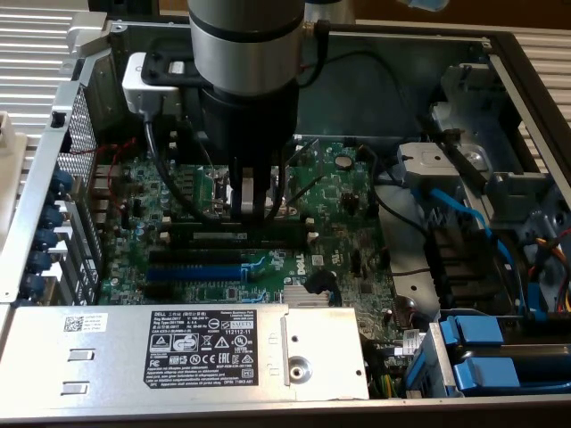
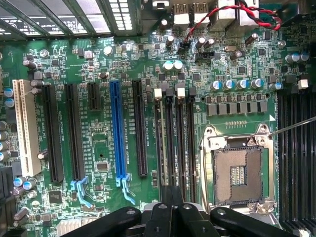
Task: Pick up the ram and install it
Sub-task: 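Press down the ram until it locks into place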
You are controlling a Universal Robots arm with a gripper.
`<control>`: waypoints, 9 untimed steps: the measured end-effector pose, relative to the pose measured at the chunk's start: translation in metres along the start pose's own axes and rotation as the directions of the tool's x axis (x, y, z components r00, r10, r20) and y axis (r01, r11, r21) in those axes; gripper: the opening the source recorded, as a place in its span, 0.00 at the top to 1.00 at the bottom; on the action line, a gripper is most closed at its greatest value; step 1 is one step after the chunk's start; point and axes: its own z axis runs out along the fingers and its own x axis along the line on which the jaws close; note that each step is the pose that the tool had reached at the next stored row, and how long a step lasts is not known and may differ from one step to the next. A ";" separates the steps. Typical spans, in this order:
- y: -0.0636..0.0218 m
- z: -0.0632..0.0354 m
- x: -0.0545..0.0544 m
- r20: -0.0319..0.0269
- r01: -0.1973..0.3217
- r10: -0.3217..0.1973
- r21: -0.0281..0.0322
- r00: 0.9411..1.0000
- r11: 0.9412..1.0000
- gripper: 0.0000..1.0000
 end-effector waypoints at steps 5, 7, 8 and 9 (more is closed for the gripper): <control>0.0000 0.0010 0.000 0.003 -0.002 0.002 0.000 1.000 1.000 0.89; 0.0000 0.0014 0.000 0.005 -0.002 0.002 0.000 1.000 1.000 0.89; 0.0001 0.0015 0.000 0.005 -0.002 0.002 0.000 1.000 1.000 0.89; 0.0001 0.0016 0.000 0.005 -0.002 0.002 0.000 1.000 1.000 0.89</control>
